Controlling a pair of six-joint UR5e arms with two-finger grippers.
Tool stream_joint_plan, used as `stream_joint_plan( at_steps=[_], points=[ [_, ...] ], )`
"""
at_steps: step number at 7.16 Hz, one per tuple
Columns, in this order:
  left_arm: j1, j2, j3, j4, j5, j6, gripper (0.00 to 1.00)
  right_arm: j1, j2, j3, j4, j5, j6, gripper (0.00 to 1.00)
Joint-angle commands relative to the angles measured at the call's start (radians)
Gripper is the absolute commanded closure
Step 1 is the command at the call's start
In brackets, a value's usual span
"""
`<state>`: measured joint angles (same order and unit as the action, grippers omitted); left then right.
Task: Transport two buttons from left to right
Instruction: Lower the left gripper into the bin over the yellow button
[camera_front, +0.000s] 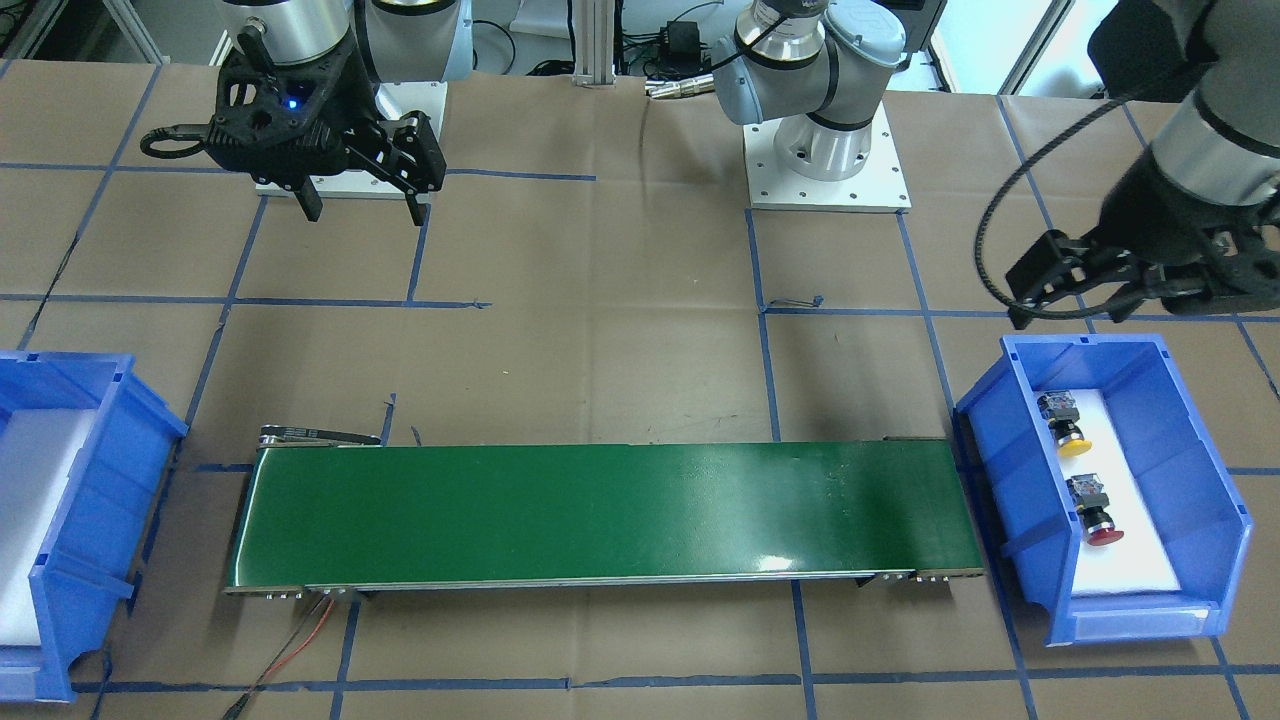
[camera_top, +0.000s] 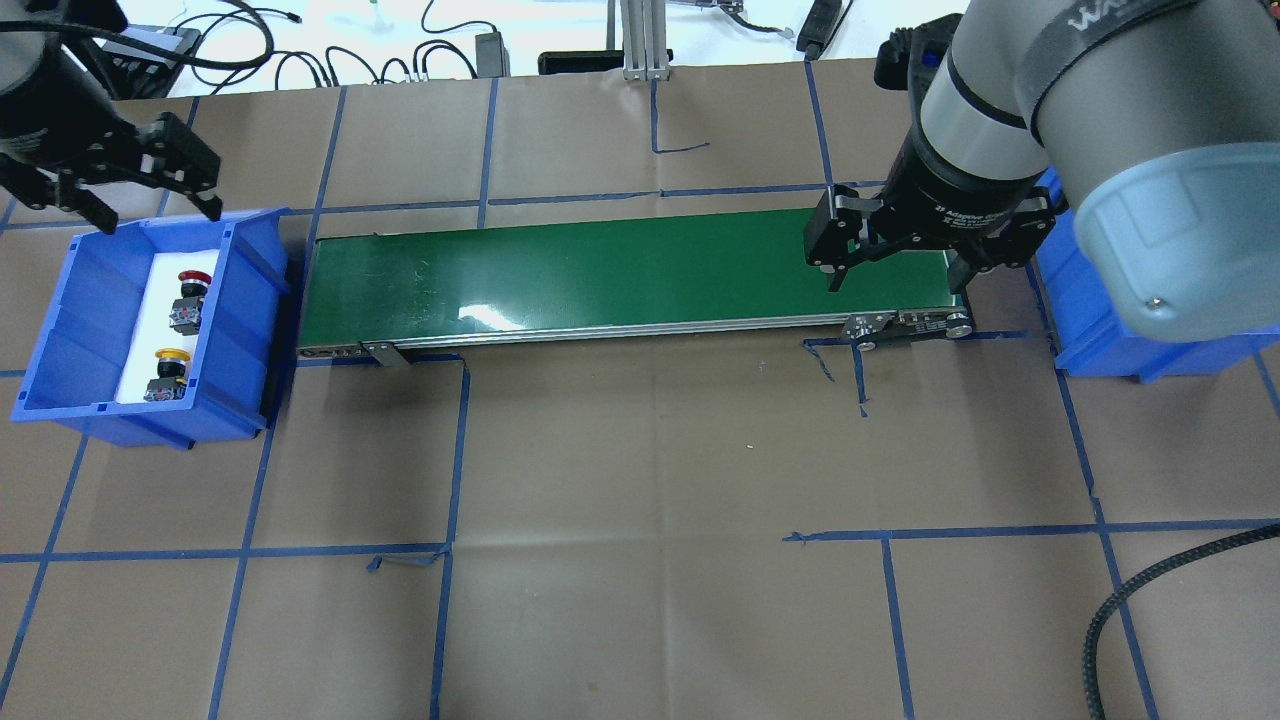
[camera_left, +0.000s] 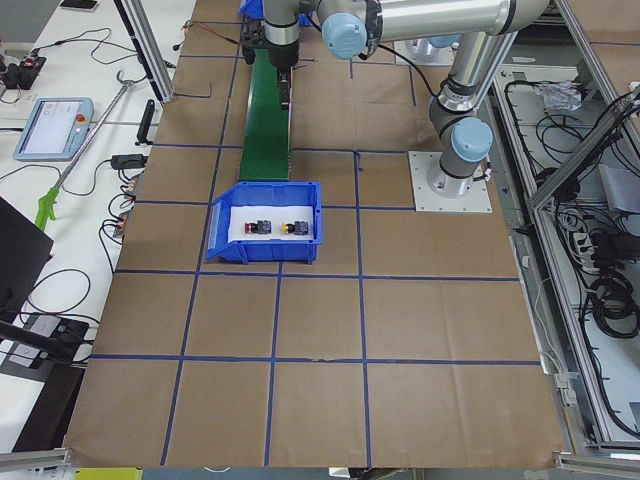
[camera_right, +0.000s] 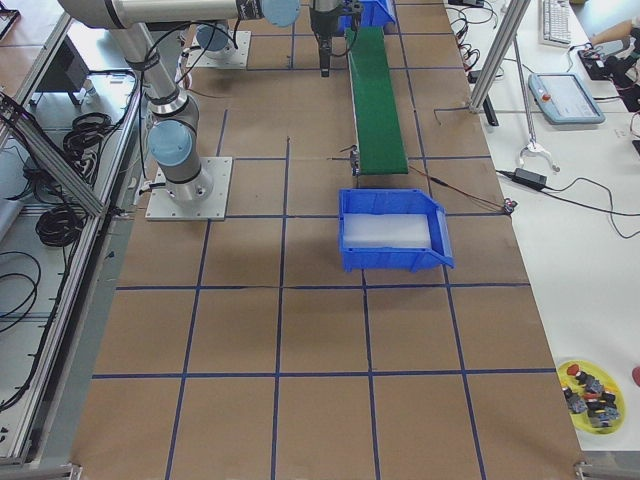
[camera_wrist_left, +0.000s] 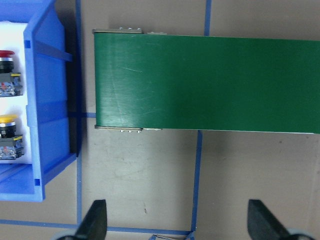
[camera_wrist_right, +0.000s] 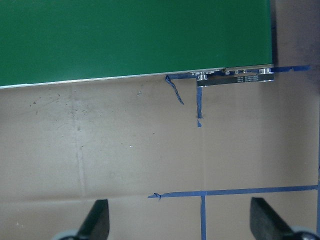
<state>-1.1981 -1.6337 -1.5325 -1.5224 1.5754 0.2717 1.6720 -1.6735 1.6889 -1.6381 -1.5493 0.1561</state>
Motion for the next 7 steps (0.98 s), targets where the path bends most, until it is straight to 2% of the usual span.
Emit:
stream_joint_plan(
  at_steps=[1,3,5,6,7],
  points=[
    [0.208,-0.027,-0.011,0.001,0.0,0.157,0.0,0.0,0.0,0.0,0.0,0.0,-0.001,0.0],
    [0.273,-0.057,-0.014,0.01,0.0,0.25,0.01,0.0,0.0,0.0,0.0,0.0,0.0,0.0],
    [0.273,-0.092,-0.032,0.024,-0.014,0.313,0.02,0.0,0.0,0.0,0.0,0.0,-0.001,0.0],
    [0.275,-0.101,-0.064,0.046,-0.038,0.355,0.02,0.0,0.0,0.0,0.0,0.0,-0.001,0.0],
    [0.27,-0.106,-0.108,0.129,-0.038,0.357,0.02,0.0,0.0,0.0,0.0,0.0,0.0,0.0]
  ],
)
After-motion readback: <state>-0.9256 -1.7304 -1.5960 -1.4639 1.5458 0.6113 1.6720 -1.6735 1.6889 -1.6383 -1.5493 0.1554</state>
